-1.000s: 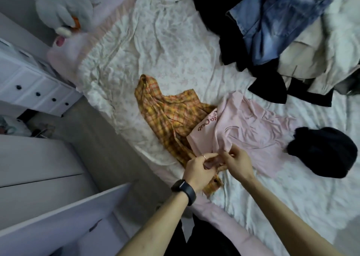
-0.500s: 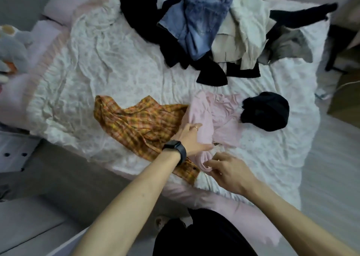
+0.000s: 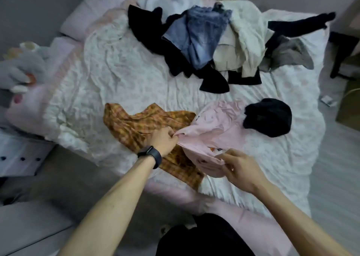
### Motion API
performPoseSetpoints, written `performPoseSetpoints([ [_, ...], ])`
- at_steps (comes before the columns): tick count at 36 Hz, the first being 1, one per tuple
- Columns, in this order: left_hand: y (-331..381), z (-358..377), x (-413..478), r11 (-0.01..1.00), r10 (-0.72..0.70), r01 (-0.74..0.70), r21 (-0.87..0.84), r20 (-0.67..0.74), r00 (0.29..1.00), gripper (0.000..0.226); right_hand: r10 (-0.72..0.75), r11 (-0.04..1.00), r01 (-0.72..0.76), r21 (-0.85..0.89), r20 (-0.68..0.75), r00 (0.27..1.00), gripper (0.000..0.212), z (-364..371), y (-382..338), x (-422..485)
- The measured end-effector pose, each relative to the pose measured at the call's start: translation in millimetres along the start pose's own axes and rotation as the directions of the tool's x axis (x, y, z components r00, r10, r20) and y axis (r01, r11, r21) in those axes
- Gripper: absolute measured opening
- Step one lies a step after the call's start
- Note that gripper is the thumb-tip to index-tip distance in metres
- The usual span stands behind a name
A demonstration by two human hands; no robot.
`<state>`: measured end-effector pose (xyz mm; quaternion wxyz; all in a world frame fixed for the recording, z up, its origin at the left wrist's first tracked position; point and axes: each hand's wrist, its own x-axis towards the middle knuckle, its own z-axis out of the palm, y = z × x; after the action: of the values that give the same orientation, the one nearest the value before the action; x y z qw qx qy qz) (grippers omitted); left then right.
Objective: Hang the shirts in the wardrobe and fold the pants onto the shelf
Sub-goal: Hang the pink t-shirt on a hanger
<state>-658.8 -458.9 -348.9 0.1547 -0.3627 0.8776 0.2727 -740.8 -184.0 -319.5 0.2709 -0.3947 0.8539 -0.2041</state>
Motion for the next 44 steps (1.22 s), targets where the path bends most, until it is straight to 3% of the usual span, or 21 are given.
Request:
performPoseSetpoints([
  [4, -34.2, -64.8, -26.5, 0.979, -0.109, 0.055, -0.197, -0.279, 0.954, 0.027, -0.075, 0.995, 0.085, 0.052, -0.174, 0.982, 0.033, -30.0, -28.4, 51.4],
  [9, -75.4, -139.2, -96.3, 0.934, -0.231, 0.028, -0.357, -0.539, 0.81, 0.022, -0.341, 0.921, 0.381, 0.085, -0.298, 0.892, 0.027, -66.7, -120.7, 116.7],
  [14, -94.6, -185.0, -199.7, 0.733, -0.358, -0.224, -0.643, -0.643, 0.677, 0.02, -0.518, 0.768, 0.6, 0.222, -0.335, 0.787, 0.029, -88.9, -229.6, 130.7],
  [16, -101.9, -191.6, -233.5, 0.627, -0.373, -0.32, -0.711, -0.633, 0.678, 0.028, -0.565, 0.704, 0.645, 0.299, -0.314, 0.763, 0.022, -91.9, -266.4, 125.5],
  [20, -123.8, -188.6, -311.5, 0.54, -0.491, -0.399, -0.741, -0.662, 0.566, 0.037, -0.696, 0.577, 0.738, 0.35, -0.263, 0.668, 0.019, -73.9, -336.0, 96.7],
  [23, -140.8, -173.0, -361.7, 0.523, -0.551, -0.387, -0.76, -0.647, 0.527, 0.025, -0.762, 0.501, 0.782, 0.37, -0.24, 0.602, 0.022, -56.5, -368.7, 70.5],
  [26, -161.9, -147.3, -417.0, 0.502, -0.66, -0.327, -0.8, -0.599, 0.453, 0.042, -0.824, 0.427, 0.813, 0.395, -0.201, 0.53, 0.016, -30.9, -394.0, 38.6],
  [29, -180.0, -114.1, -478.2, 0.473, -0.741, -0.275, -0.837, -0.546, 0.391, 0.039, -0.885, 0.366, 0.845, 0.39, -0.136, 0.446, 0.009, 4.4, -417.0, 3.5],
  [33, -197.9, -70.7, -545.2, 0.466, -0.766, -0.146, -0.873, -0.481, 0.427, 0.012, -0.925, 0.346, 0.851, 0.395, -0.008, 0.38, 0.007, 50.9, -440.2, -37.2],
  [35, -198.5, -52.6, -578.7, 0.46, -0.78, -0.086, -0.884, -0.448, 0.437, 0.017, -0.934, 0.342, 0.857, 0.384, 0.039, 0.356, 0.007, 74.2, -451.2, -55.7],
  [44, -193.4, -1.8, -703.2, 0.432, -0.884, -0.069, -0.899, -0.437, 0.165, 0.05, -0.978, 0.199, 0.856, 0.477, 0.15, 0.144, 0.01, 141.3, -498.3, -150.6],
])
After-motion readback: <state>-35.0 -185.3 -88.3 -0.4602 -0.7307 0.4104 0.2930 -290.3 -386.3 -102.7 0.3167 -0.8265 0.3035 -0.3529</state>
